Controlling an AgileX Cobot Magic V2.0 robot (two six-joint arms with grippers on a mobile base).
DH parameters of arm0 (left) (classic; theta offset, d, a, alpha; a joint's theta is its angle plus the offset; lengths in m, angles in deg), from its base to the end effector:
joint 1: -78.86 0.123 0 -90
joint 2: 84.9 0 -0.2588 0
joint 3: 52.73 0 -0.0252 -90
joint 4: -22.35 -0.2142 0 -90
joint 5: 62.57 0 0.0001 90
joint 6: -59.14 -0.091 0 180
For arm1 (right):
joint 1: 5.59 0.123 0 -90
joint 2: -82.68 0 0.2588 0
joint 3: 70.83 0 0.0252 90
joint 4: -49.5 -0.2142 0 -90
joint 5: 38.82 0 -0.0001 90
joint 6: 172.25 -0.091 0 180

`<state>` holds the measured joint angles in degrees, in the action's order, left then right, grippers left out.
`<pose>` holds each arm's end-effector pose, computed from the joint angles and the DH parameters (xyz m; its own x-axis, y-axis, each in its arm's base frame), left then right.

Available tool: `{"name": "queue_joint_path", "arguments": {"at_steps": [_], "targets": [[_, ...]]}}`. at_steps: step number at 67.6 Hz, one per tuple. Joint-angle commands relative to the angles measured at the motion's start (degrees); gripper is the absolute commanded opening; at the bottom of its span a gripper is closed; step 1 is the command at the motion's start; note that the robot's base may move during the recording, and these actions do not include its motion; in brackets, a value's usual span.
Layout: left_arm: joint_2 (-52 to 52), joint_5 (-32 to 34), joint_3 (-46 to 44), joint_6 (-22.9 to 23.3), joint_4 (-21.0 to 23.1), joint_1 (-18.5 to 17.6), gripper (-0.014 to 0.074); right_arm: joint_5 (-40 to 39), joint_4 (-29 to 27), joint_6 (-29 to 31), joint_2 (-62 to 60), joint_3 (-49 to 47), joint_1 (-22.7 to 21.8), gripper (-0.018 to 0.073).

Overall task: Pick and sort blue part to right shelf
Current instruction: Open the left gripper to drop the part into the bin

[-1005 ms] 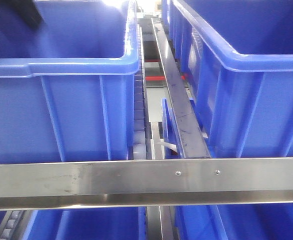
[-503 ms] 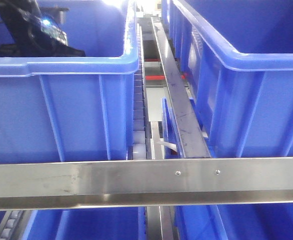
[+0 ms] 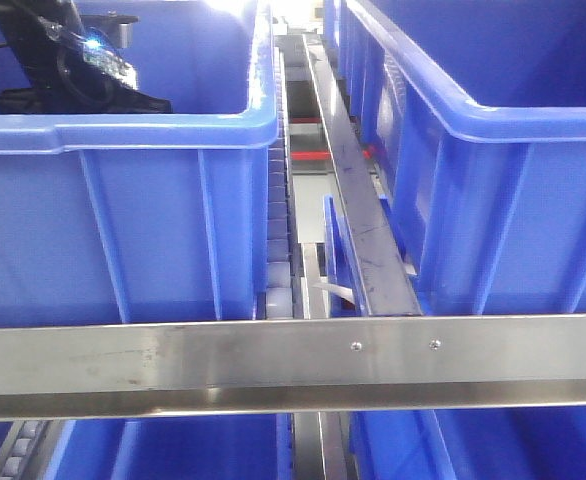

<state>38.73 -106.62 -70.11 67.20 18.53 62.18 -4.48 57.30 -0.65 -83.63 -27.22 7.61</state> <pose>0.3854 -0.1111 0.2238 -0.8525 0.1589 -0.4980 0.1866 0.9824 -0.0059 0.0073 -0.0054 0.3189 -0.0288 0.0280 -0.9992 -0.1523 0.9878 0.0321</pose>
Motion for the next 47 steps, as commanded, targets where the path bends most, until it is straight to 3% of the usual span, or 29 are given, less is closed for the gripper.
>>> {"name": "queue_joint_path", "arguments": {"at_steps": [1,11,24,35,47], "targets": [[-6.64,1.9,-2.13,-0.2,0.16,-0.03,0.0658,-5.46,0.8,0.11,0.95,-1.35,-0.25,0.0261],[-12.22,0.07,-2.13,-0.2,-0.21,-0.03,0.0568,-5.33,0.8,0.11,0.95,-1.35,-0.25,0.0261],[-22.06,-0.15,1.06,-0.2,-1.7,-0.03,0.0373,-4.68,0.8,0.11,0.95,-1.35,-0.25,0.0261],[-30.82,0.85,8.58,-0.2,-4.07,-0.03,0.026,-4.43,0.8,0.11,2.22,-1.35,-0.25,0.0261],[-43.3,6.26,21.2,-0.2,-5.59,-0.03,0.0183,-4.49,0.29,0.05,8.48,-2.66,-0.25,0.0261]]}}
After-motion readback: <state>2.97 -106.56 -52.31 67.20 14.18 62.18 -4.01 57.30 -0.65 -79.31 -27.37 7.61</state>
